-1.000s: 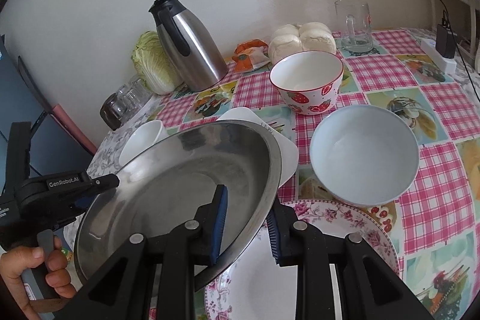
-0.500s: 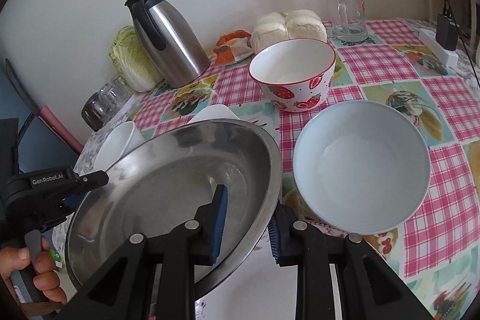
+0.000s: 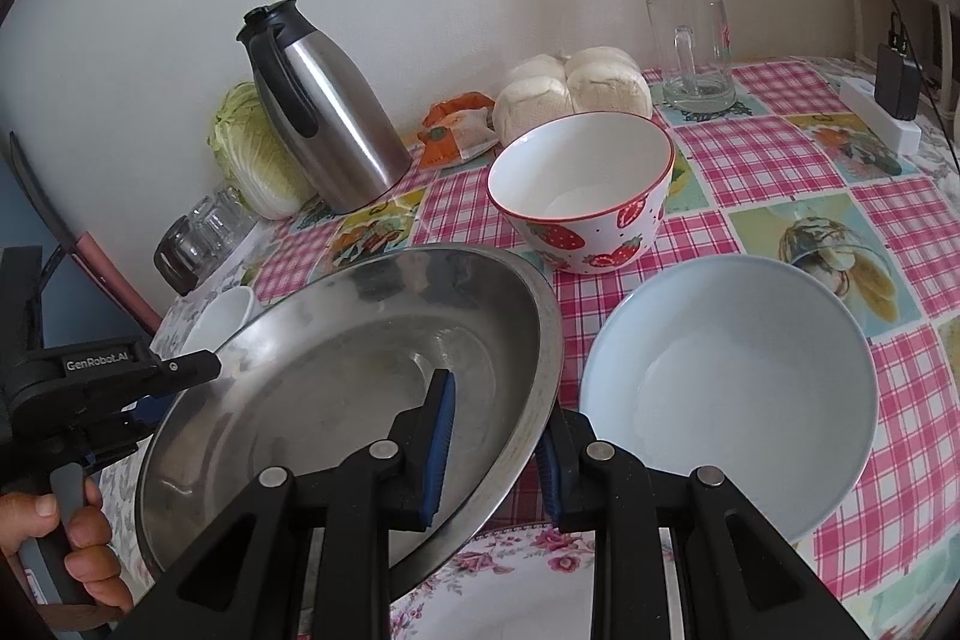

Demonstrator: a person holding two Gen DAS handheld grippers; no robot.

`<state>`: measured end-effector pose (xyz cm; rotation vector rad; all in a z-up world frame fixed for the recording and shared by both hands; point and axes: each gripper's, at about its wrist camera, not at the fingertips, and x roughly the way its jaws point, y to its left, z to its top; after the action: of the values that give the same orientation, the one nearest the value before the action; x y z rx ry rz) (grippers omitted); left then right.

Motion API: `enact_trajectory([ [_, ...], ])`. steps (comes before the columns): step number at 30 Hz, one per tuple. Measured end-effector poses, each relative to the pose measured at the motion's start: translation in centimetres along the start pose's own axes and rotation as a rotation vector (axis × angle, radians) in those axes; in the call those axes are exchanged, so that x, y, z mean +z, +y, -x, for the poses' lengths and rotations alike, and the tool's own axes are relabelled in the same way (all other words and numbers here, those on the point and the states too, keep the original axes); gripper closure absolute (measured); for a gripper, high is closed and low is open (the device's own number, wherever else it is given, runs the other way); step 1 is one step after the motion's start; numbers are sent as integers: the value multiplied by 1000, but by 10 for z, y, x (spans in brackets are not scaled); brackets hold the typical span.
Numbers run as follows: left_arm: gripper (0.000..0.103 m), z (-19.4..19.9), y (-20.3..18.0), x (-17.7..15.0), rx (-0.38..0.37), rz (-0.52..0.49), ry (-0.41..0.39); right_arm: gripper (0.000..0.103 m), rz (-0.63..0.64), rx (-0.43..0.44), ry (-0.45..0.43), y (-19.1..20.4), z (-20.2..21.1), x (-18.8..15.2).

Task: Organize plates and bowls

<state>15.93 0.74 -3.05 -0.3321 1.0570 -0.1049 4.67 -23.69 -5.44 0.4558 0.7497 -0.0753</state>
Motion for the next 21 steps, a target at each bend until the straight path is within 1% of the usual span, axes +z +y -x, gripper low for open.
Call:
enact_trajectory([
  [10, 70, -10, -7, 6, -16, 0, -3, 76, -1, -12, -23, -3, -5, 7],
  [21, 68, -12, -9, 4, -10, -30, -15, 74, 2, -9, -10, -3, -12, 6],
])
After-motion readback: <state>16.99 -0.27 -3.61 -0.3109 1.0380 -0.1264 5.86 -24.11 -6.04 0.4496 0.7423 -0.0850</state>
